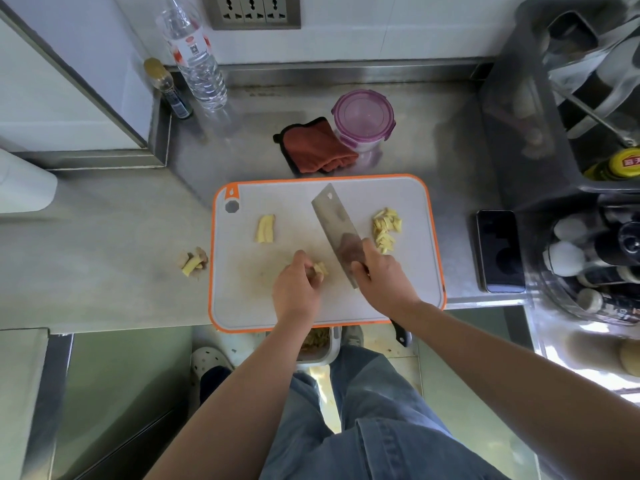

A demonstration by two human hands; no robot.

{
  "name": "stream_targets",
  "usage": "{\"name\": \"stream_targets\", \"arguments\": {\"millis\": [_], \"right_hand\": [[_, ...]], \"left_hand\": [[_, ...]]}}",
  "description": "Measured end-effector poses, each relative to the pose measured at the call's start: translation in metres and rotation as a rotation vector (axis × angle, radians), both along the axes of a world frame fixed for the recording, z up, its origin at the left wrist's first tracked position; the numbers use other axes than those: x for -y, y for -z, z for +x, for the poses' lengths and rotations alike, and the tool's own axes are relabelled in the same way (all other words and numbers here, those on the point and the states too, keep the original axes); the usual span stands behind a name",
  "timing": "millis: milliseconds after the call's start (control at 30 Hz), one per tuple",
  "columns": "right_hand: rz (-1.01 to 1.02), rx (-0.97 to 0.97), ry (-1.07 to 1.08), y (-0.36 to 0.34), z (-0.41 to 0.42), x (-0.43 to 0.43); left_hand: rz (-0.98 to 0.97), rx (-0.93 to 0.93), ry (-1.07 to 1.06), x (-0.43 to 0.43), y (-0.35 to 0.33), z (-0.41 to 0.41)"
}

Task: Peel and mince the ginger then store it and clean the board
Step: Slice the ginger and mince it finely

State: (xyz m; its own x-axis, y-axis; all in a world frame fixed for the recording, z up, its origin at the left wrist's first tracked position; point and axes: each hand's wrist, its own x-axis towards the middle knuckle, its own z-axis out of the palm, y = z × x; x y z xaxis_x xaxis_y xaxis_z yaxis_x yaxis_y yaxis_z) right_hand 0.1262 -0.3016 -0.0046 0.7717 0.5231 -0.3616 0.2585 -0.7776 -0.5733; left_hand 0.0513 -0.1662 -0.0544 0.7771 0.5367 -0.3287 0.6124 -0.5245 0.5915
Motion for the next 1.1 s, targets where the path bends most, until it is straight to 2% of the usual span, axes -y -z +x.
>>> {"name": "stream_targets", "arguments": {"millis": [267, 533, 733, 833, 1000, 1100], "right_hand": [[-0.136, 0.014, -0.134, 0.006, -0.019, -0.014], [-0.208, 0.012, -0.159, 0.007, -0.024, -0.019], [-0.295, 0.109, -0.204, 0.008, -0.032, -0.037], [-0.28, 0.117, -0.177, 0.01, -0.028, -0.041], [-0.114, 0.008, -0.039, 0.011, -0.015, -0.034], [-0.078, 0.008, -0.028, 0.01, -0.017, -0.03]], "left_hand": [[-0.009, 0.045, -0.037, 0.002, 0.0, -0.003], [0.002, 0.048, -0.043, 0.003, -0.002, -0.002], [0.0, 0.018, -0.033, 0.0, -0.004, 0.001], [0.001, 0.015, -0.017, -0.001, -0.003, 0.001], [-0.029, 0.004, -0.031, -0.003, -0.004, 0.002], [-0.029, 0.018, -0.02, -0.003, -0.005, 0.0]]}}
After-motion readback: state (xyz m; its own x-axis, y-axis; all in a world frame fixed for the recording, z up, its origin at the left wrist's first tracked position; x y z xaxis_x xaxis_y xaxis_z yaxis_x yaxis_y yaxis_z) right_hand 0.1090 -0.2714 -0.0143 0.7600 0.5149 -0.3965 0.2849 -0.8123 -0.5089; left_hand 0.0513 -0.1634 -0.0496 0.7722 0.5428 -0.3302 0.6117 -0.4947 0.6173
